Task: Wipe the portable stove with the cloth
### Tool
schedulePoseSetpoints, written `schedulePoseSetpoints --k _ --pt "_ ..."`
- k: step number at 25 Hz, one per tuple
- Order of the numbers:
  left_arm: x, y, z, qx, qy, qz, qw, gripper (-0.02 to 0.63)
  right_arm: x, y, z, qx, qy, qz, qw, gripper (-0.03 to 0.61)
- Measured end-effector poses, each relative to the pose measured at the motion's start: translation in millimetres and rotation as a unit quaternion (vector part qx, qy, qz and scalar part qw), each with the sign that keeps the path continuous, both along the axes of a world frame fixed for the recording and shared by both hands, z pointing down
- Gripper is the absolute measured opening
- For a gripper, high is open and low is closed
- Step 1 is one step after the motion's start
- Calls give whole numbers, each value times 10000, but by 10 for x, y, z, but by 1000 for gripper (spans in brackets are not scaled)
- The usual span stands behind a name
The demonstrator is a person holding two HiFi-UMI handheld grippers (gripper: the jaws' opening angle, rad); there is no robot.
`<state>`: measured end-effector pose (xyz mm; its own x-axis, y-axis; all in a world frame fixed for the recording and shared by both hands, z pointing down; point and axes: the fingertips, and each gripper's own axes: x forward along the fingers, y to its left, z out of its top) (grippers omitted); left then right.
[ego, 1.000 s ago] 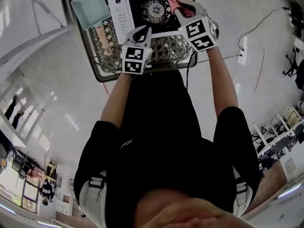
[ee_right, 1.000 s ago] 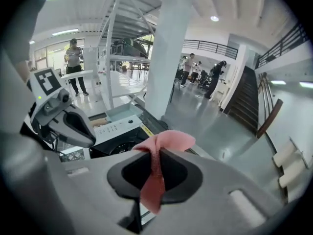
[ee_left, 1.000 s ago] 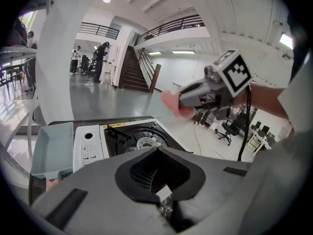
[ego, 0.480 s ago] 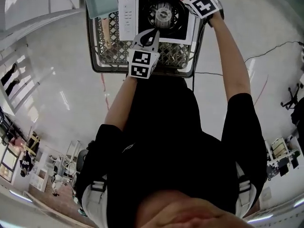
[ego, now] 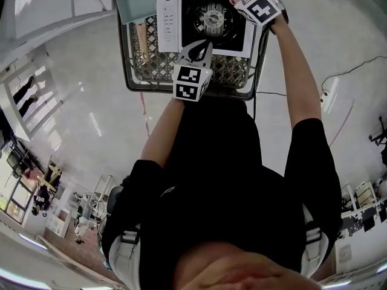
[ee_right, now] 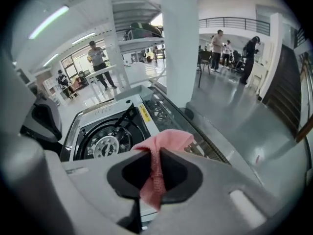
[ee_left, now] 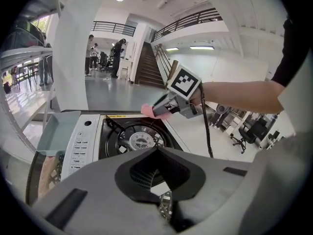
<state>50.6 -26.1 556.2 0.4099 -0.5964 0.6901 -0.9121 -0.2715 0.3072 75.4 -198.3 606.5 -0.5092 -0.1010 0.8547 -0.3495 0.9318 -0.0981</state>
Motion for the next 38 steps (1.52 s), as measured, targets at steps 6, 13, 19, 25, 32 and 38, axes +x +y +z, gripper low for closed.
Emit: schedulePoseSetpoints --k 6,13,19,25,32,38 --pt "10 -161 76 70 -91 -84 9999 0 27 279 -144 508 -189 -153 9984 41" --pt "60 -203 11 127 -94 -14 9999 0 225 555 -115 497 -312 348 9977 41" --pt "74 -173 22 88 -105 77 9999 0 222 677 40 306 -155 391 9986 41" --pt "43 -86 29 27 -115 101 9999 0 248 762 140 230 76 389 9989 41" --pt "19 -16 60 23 -54 159 9999 0 303 986 153 29 22 546 9985 41" --pt "24 70 26 50 -15 276 9996 0 331 1254 146 -133 113 493 9986 40"
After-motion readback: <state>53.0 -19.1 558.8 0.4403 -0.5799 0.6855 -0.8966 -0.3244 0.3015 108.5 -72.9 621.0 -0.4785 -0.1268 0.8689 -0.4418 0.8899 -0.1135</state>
